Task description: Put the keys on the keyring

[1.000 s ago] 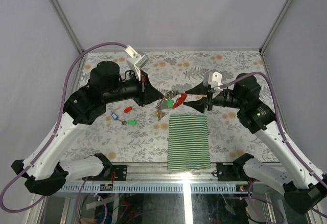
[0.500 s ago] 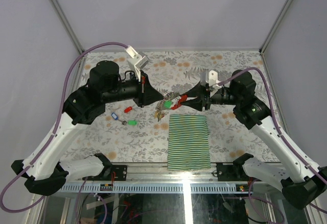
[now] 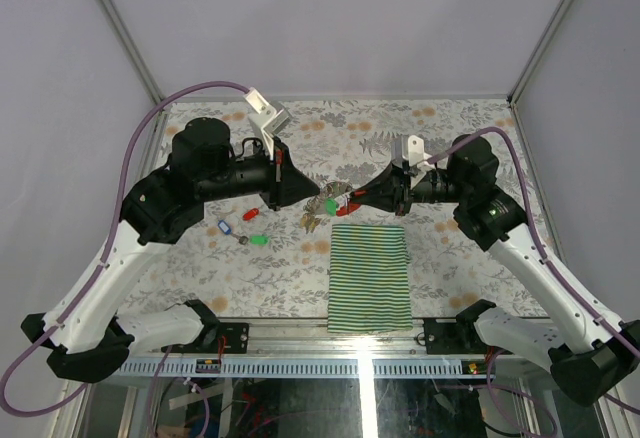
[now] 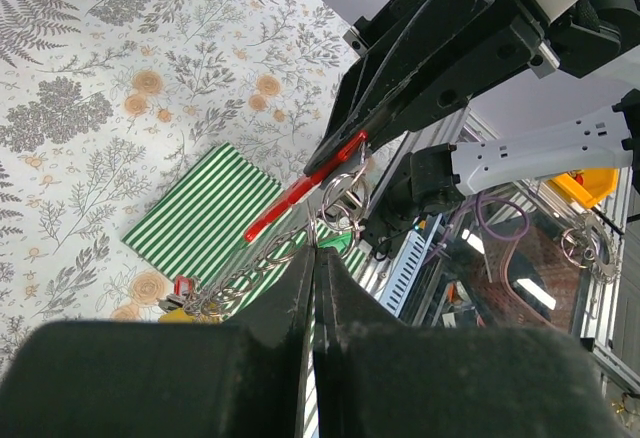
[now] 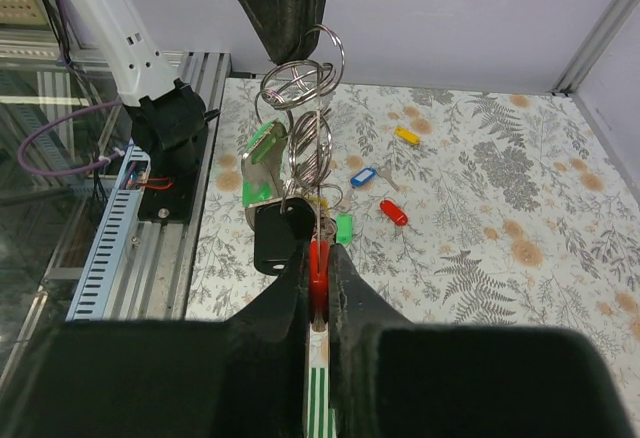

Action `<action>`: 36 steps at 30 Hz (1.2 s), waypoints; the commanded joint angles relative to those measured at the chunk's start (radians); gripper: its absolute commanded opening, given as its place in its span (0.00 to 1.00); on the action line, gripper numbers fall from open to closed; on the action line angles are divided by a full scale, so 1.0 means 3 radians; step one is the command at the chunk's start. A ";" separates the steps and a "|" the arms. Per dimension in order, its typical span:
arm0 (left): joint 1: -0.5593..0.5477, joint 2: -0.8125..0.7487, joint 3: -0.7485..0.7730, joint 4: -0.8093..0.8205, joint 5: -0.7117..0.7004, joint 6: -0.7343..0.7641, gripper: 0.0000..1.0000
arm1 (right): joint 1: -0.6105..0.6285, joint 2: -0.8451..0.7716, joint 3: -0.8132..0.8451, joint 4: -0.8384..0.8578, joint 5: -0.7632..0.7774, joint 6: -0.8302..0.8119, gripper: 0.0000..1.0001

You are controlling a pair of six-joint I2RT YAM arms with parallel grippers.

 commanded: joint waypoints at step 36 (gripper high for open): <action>-0.0018 -0.0662 -0.0565 0.1304 0.0616 0.0926 0.78 | 0.0023 -0.0291 0.0100 0.1649 -0.0362 0.1833 0.00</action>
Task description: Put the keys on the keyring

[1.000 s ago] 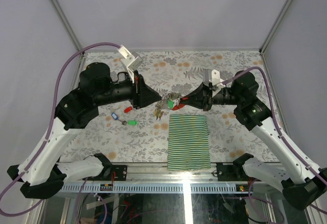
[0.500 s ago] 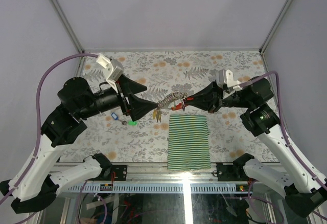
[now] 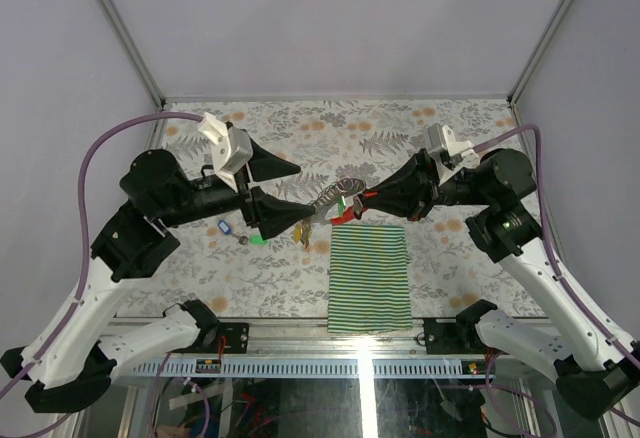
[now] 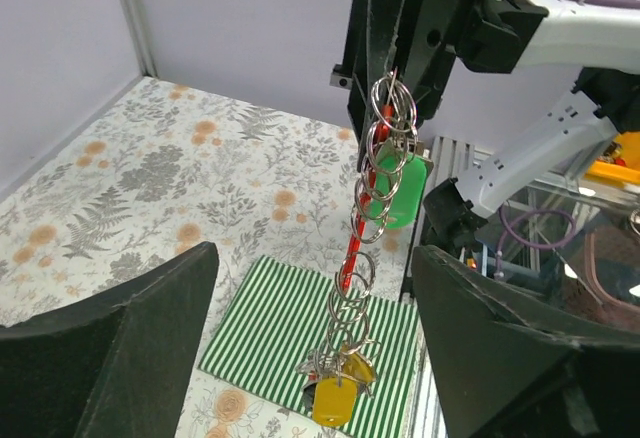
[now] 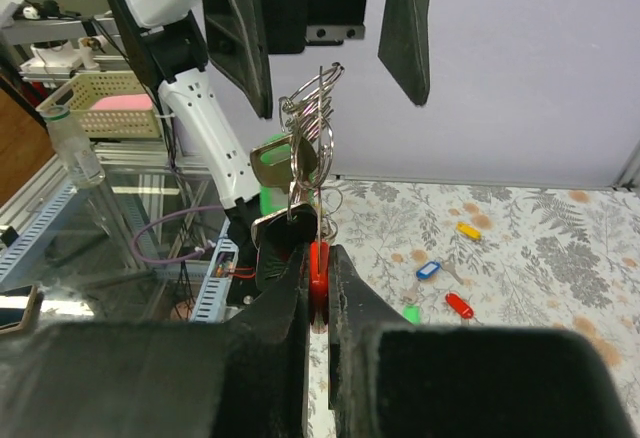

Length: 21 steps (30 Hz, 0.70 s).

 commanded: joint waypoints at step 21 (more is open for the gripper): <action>-0.0017 0.0326 0.0203 0.0276 0.0755 0.0086 0.45 | 0.0014 0.0144 0.0221 0.0745 -0.0102 0.0608 0.00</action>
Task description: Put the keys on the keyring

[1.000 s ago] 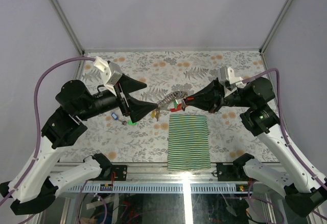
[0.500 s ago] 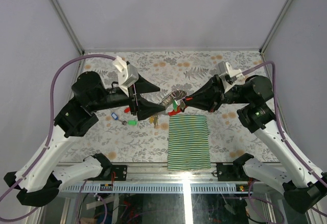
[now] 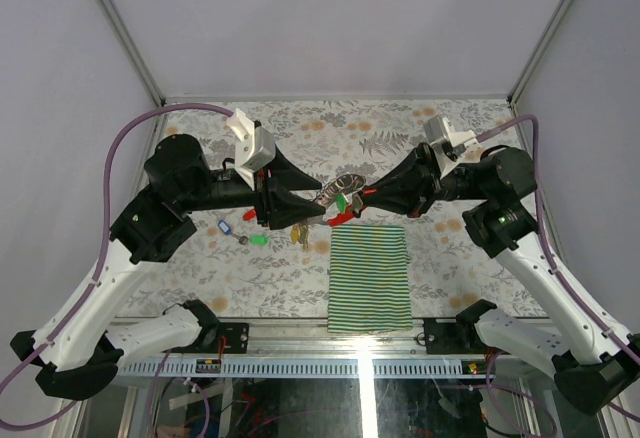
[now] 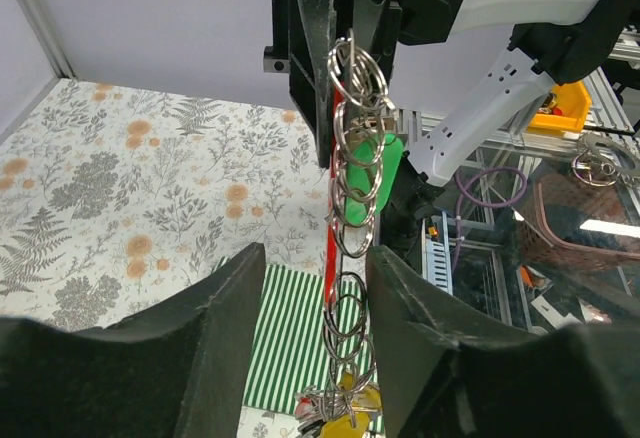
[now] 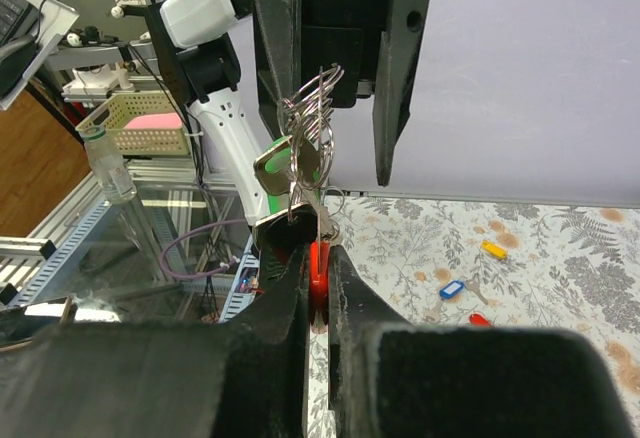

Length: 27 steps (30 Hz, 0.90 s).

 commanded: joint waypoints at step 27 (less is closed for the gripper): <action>-0.0022 -0.0039 0.0087 0.0122 -0.0618 -0.0188 0.00 | 0.0014 -0.0396 0.0128 -0.0822 0.1019 -0.0872 0.46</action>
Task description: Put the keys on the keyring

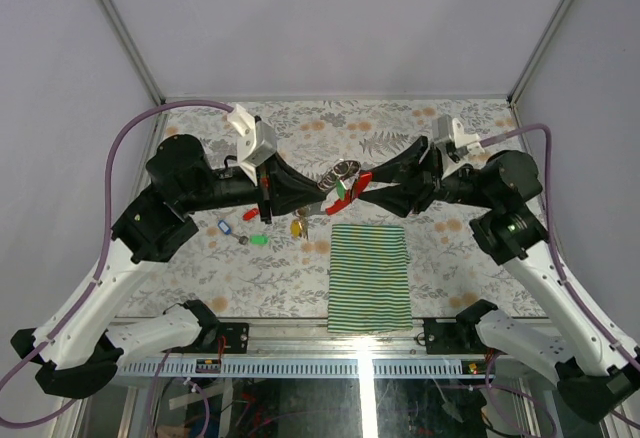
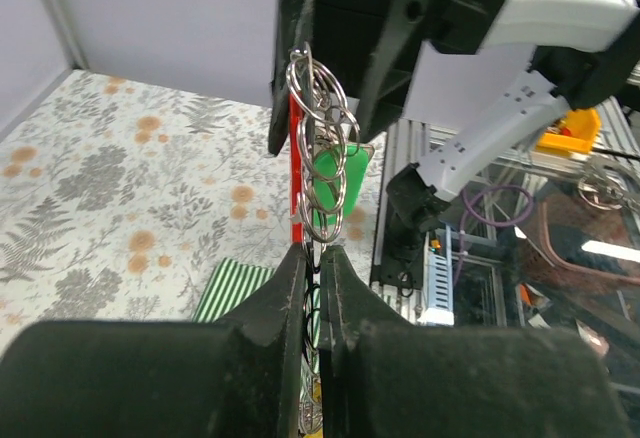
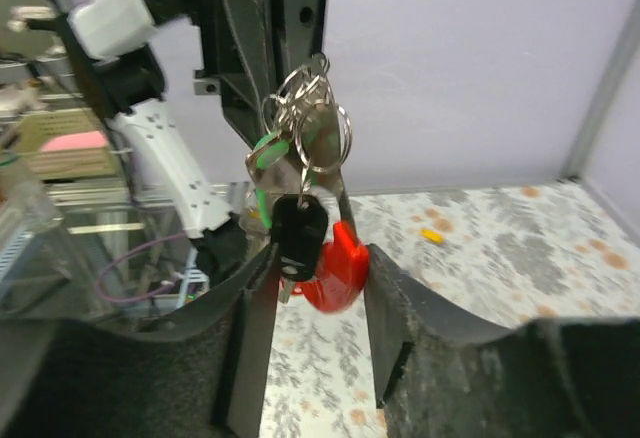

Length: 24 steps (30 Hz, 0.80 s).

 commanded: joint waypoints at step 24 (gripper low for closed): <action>-0.0076 0.1922 0.0448 -0.1952 -0.3435 -0.0318 0.00 | 0.0014 -0.0894 -0.0395 -0.1719 0.2875 -0.0982 0.71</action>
